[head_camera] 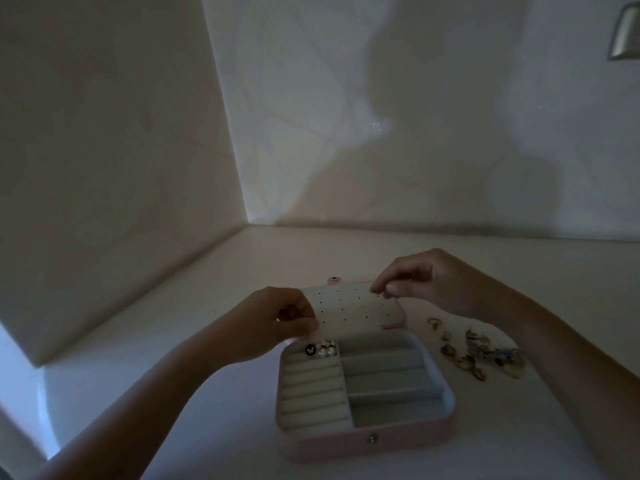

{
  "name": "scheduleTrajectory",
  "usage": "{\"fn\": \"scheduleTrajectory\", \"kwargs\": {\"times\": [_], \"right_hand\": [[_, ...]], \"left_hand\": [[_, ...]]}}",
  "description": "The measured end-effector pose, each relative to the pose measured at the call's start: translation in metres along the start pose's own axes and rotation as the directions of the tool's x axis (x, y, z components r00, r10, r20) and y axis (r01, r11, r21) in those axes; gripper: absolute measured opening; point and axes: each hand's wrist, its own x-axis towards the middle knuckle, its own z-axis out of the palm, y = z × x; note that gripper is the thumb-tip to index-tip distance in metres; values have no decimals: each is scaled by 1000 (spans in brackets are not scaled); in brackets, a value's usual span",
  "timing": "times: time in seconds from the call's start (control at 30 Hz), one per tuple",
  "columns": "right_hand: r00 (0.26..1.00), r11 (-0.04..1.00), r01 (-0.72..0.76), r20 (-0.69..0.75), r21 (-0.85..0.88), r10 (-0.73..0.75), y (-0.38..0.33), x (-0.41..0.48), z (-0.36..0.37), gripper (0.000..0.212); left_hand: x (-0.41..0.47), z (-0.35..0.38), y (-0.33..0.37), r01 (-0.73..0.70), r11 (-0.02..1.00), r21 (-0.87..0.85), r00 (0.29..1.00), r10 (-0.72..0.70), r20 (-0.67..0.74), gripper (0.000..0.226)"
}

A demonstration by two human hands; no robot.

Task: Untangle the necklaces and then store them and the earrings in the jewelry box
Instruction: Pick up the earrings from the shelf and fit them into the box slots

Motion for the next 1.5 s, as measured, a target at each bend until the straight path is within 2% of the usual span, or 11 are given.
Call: {"fn": "scheduleTrajectory", "kwargs": {"times": [0.1, 0.17, 0.27, 0.4, 0.57, 0.67, 0.73, 0.93, 1.03, 1.2, 1.5], "right_hand": [[992, 992, -123, -4, -28, 123, 15, -16, -29, 20], [973, 974, -220, 61, -59, 223, 22, -30, -48, 19], [914, 925, -353, 159, -140, 373, 25, -47, -69, 18], [885, 890, -400, 162, -217, 437, 24, -52, -80, 19], [837, 854, -401, 247, -330, 489, 15, -55, -76, 26], [796, 798, -401, 259, -451, 547, 13, -54, -71, 30], [770, 748, -404, 246, -526, 589, 13, -54, -69, 38], [635, 625, -518, 228, -583, 738, 11, -55, -64, 37], [659, 645, -542, 204, -539, 724, 14, -52, -61, 35], [799, 726, -453, 125, -517, 588, 26, -44, -63, 24], [796, 759, -491, 135, -428, 591, 32, -49, -78, 23]], "left_hand": [[0, 6, 4, -14, 1000, -9, 989, 13, -150, 15], [4, 10, 12, -56, 998, -17, 981, 52, -185, 14], [15, 17, 26, -106, 994, -4, 990, 105, -97, 15], [34, 24, 37, -117, 990, 79, 989, 109, 96, 6], [46, 22, 49, -136, 988, 72, 978, 123, 166, 8], [53, 27, 58, -149, 986, 71, 975, 134, 176, 4], [55, 32, 62, -162, 986, 34, 972, 153, 179, 13], [59, 38, 61, -203, 979, -6, 960, 201, 193, 21], [56, 37, 58, -198, 978, -72, 962, 208, 178, 20], [50, 41, 54, -232, 973, -14, 958, 231, 169, 28], [48, 38, 52, -247, 969, 3, 955, 243, 171, 27]]}}
